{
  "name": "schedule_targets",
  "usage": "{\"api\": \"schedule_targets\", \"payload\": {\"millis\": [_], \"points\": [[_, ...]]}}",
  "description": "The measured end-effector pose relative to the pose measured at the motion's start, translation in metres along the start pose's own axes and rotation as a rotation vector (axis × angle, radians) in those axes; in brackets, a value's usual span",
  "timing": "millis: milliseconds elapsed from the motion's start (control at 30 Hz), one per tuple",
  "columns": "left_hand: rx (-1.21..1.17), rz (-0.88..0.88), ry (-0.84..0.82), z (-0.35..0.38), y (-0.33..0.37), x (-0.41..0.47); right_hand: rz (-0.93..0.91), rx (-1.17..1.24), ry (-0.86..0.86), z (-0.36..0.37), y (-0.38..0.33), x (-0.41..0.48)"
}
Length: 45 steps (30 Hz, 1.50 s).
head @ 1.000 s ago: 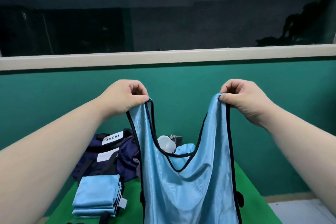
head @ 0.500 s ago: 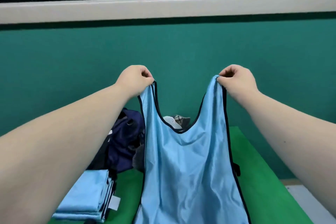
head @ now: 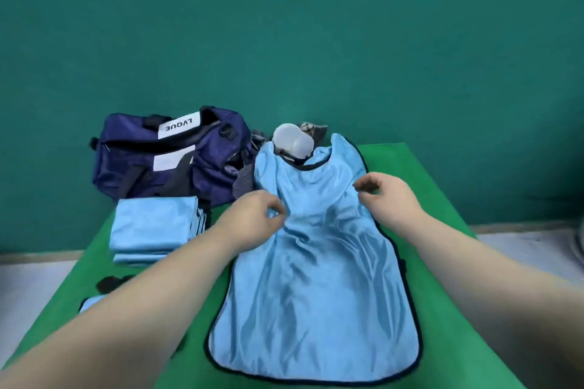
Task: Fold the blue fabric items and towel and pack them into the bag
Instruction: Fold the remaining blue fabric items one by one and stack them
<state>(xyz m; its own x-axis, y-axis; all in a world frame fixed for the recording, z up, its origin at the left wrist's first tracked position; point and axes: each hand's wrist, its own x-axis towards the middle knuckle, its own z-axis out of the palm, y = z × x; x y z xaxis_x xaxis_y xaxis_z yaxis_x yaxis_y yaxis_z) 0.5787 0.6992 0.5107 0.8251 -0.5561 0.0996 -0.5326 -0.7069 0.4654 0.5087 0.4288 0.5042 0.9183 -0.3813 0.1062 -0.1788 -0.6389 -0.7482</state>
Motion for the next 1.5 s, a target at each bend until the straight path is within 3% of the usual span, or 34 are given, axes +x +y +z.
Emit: {"api": "schedule_targets", "payload": {"millis": [333, 533, 733, 900, 1067, 1333, 1500], "points": [[0.072, 0.038, -0.219, 0.078, -0.019, -0.16, 0.04, -0.079, -0.122, 0.044, 0.052, -0.171], [0.116, 0.106, -0.23, 0.096, -0.031, -0.207, -0.277, -0.351, -0.197, 0.067, 0.08, -0.232], [0.122, 0.072, -0.151, 0.104, -0.036, -0.205, -0.387, -0.444, -0.174, 0.072, 0.089, -0.233], [0.102, -0.039, -0.102, 0.11, -0.031, -0.196, -0.306, -0.426, -0.186, 0.074, 0.086, -0.227], [0.06, -0.135, -0.163, 0.108, -0.03, -0.184, -0.153, -0.413, -0.354, 0.068, 0.077, -0.215], [0.104, -0.125, -0.202, 0.109, -0.025, -0.183, -0.041, -0.411, -0.424, 0.062, 0.065, -0.21], [0.172, -0.104, -0.138, 0.113, -0.019, -0.188, -0.023, -0.401, -0.423, 0.062, 0.062, -0.211]]}}
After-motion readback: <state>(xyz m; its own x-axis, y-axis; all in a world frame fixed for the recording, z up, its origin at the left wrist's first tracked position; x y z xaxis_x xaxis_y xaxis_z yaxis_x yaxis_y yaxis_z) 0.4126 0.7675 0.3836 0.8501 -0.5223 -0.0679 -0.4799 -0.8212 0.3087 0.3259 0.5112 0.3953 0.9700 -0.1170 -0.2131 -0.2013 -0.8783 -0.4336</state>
